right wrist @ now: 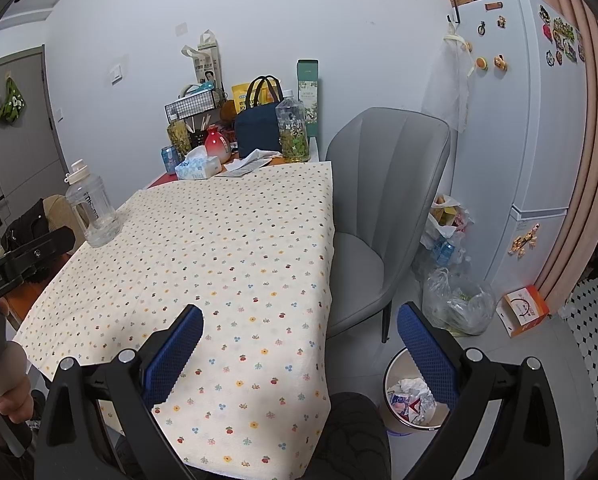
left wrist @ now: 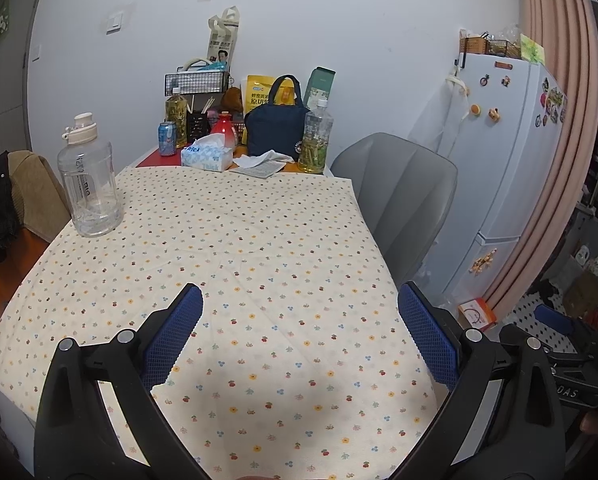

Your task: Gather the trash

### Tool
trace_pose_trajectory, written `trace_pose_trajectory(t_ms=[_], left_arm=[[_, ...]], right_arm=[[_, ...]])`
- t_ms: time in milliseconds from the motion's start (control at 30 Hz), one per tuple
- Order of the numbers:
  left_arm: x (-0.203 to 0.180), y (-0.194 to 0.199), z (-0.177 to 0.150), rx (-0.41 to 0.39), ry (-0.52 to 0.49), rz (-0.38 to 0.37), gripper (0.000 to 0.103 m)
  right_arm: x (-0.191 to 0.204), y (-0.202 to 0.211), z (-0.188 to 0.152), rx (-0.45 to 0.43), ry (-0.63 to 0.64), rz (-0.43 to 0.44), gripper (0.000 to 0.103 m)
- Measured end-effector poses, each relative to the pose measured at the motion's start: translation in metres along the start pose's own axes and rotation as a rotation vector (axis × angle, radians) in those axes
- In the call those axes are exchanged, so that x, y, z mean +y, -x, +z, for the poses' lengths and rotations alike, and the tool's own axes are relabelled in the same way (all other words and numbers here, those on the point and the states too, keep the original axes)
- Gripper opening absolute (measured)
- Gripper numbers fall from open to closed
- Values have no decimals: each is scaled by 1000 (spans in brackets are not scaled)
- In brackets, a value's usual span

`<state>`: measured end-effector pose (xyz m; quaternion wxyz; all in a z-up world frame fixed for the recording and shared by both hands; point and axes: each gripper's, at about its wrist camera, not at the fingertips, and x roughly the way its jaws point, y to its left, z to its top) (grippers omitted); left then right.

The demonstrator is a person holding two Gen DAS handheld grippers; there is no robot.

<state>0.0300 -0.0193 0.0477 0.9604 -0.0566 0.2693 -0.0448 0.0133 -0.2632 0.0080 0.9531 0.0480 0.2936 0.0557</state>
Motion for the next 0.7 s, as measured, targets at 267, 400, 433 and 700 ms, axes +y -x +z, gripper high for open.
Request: trace_pose_trajectory(t_ms=[267,400,433,700], left_arm=[[-1,0,0,1,-8,-3,97],[-1,-1,0,4,-7,-2,97],[-1,-1,0,7,-8,-4,97],[1,-10,-3,27,-5,-11,97]], right_arm=[[-2,0,0,1,-5,0,95],[-2,0,0,1,-5,-1,95],[-3,-1,0,2,-6,-1,95],[-5,-4,-2,9,-7,-4,95]])
